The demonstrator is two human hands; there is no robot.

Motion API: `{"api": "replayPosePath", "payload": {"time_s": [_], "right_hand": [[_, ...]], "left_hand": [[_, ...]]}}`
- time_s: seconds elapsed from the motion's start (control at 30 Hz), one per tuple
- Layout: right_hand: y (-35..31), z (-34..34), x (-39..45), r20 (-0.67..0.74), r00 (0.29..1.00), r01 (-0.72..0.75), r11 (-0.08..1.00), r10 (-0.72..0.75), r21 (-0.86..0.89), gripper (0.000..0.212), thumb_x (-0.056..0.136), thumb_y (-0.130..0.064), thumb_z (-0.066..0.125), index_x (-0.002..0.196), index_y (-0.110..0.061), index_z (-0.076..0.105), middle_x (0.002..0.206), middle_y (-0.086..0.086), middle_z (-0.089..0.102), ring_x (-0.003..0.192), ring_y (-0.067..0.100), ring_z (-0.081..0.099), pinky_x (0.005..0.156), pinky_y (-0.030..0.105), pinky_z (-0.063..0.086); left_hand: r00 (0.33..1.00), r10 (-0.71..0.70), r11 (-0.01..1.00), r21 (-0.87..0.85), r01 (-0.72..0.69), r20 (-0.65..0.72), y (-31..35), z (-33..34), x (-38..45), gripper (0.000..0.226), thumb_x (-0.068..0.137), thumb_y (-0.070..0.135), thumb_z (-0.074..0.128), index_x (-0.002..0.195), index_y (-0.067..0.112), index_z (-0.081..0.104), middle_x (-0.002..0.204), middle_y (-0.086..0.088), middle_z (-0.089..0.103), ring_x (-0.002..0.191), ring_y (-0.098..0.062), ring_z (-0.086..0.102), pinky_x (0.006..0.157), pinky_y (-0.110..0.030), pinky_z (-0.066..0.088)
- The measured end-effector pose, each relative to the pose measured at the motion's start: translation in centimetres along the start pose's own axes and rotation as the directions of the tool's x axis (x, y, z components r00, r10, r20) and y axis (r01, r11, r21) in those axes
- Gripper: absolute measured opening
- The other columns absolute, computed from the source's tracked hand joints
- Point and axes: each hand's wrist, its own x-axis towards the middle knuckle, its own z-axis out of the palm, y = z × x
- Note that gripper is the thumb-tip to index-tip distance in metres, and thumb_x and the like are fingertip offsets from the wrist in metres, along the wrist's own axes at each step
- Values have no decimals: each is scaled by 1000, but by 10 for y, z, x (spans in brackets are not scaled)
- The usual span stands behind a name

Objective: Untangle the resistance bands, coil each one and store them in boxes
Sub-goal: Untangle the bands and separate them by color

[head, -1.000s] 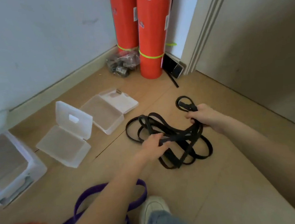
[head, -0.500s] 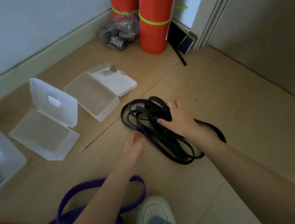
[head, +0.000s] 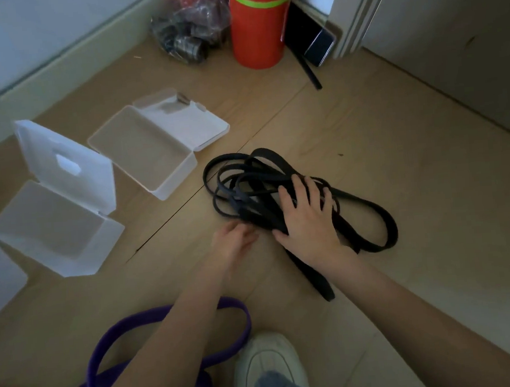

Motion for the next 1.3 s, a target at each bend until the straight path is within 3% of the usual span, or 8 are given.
{"api": "replayPosePath", "payload": {"time_s": [0.27,0.47,0.57,0.67,0.9,1.03,1.2,1.3], "right_hand": [[-85,-11,-42,-205,956,235,966,-210,108,49,85,-25,59,128,-4,49,141,16,40,132,30,35,109,45,26],[-116,-22,-56,-190,982,48,992,-24,120,44,80,-22,65,118,-8,45,124,15,44,111,29,45,89,39,41],[-163,0,-69,116,829,479,802,-547,357,64,83,-27,65,137,-12,34,139,12,36,126,29,38,100,37,37],[-193,30,-69,486,618,596,771,-618,222,104,78,-47,67,149,-18,-3,157,11,0,143,35,3,114,51,10],[-201,68,-80,375,672,633,758,-639,158,100,81,-42,65,149,-15,-2,146,17,22,126,39,34,98,48,36],[-195,66,-82,275,846,142,691,-456,709,56,84,-5,60,137,-6,39,126,17,55,115,33,54,96,37,42],[-168,39,-60,174,971,-47,578,-167,814,43,85,-9,62,127,-13,52,98,-6,66,88,9,61,76,15,47],[-162,37,-48,261,961,-169,559,-90,812,53,91,-18,58,140,-14,38,134,11,51,111,17,56,94,27,44]], "left_hand": [[942,293,800,582,-146,-166,-23,-125,-81,19,91,7,49,106,13,60,110,-7,65,104,-21,59,97,-37,45],[922,160,449,858,250,-353,-71,-209,-134,50,90,38,52,131,12,42,134,-14,44,123,-38,40,101,-46,34],[927,48,253,902,349,-372,-96,-215,-148,61,89,55,45,134,16,35,139,-12,39,126,-38,37,101,-49,32],[937,32,188,923,337,-349,-100,-224,-148,62,84,63,44,128,20,40,134,-8,45,124,-33,42,97,-50,32],[998,-49,498,866,50,-29,-92,-245,-152,37,78,23,69,113,14,58,100,-2,68,88,-14,63,76,-25,48],[994,29,998,50,-25,-101,-80,-220,-151,22,84,11,65,105,4,65,75,2,71,60,-2,65,59,-14,52],[981,-75,799,-600,-50,-181,-46,-183,-124,18,91,21,57,97,4,62,76,-9,69,63,-18,65,56,-25,56],[919,-83,952,-302,-40,-384,-40,-192,-99,37,97,36,43,108,3,56,86,-11,62,75,-26,61,65,-27,53]]}}
